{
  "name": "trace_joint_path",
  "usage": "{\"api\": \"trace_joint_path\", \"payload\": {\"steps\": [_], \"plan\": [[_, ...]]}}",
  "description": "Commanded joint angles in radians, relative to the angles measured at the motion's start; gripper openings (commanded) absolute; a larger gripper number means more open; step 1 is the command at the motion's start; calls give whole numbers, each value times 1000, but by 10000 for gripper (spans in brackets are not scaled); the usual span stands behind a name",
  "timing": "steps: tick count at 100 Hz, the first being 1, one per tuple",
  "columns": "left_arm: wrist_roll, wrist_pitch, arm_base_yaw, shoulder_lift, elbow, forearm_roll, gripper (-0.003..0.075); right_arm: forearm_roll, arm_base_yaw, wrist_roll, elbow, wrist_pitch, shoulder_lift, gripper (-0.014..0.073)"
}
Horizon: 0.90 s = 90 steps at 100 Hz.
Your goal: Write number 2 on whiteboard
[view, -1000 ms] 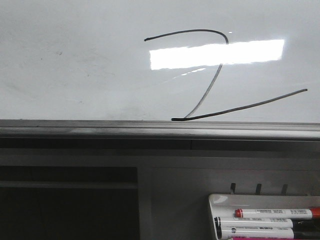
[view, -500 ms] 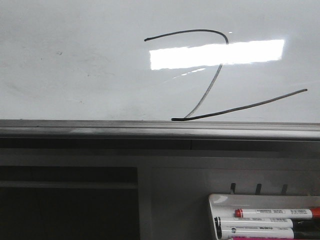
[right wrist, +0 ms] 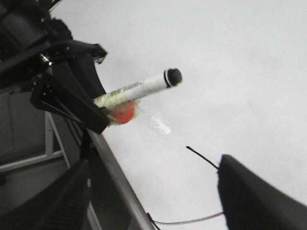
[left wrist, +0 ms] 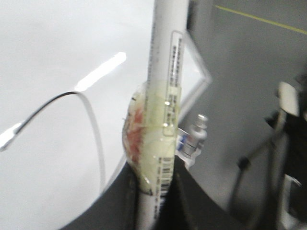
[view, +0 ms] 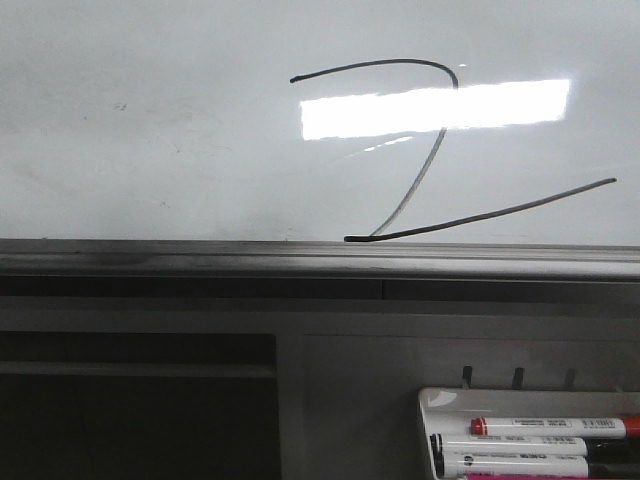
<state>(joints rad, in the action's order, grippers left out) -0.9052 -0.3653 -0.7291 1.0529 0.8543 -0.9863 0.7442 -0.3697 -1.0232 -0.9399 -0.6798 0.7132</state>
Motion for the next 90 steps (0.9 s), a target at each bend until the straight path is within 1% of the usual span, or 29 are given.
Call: {"api": "trace_joint_path", "payload": {"steps": [1, 2, 3, 5, 6, 7, 10, 12, 25, 40, 45, 69, 90], "plan": [[75, 332, 2, -10, -63, -104, -20, 4, 54, 51, -10, 48, -31, 273], [75, 351, 2, -10, -69, -116, -20, 4, 57, 51, -5, 47, -32, 251], [75, 386, 2, -3, -81, -128, -20, 4, 59, 51, -1, 46, -31, 207], [72, 434, 2, 6, -96, -162, -20, 4, 66, 51, 8, 45, -37, 160], [70, 448, 2, 9, -100, -182, -20, 4, 69, 51, 16, 45, -37, 113], [70, 471, 2, 12, -106, -190, -20, 4, 68, 51, 20, 45, -37, 89], [70, 500, 2, 31, -114, -209, -20, 4, 73, 51, 35, 45, -37, -30], [68, 511, 2, 44, -114, -209, -20, 4, 73, 51, 46, 45, -37, -77], [68, 507, 2, 135, -81, -101, -20, 15, 73, 53, 127, 77, -37, -71], [72, 609, 4, 241, -29, -125, -20, 18, 73, 53, 178, 87, -37, -71], [72, 619, 4, 278, -14, -125, -20, 19, 73, 53, 178, 79, -37, -71], [79, 589, 33, 393, 44, -127, -20, 64, 73, 53, 178, 73, -37, -71], [98, 525, 103, 421, 55, -143, -20, 69, 73, 53, 178, 61, -37, -71]]}}
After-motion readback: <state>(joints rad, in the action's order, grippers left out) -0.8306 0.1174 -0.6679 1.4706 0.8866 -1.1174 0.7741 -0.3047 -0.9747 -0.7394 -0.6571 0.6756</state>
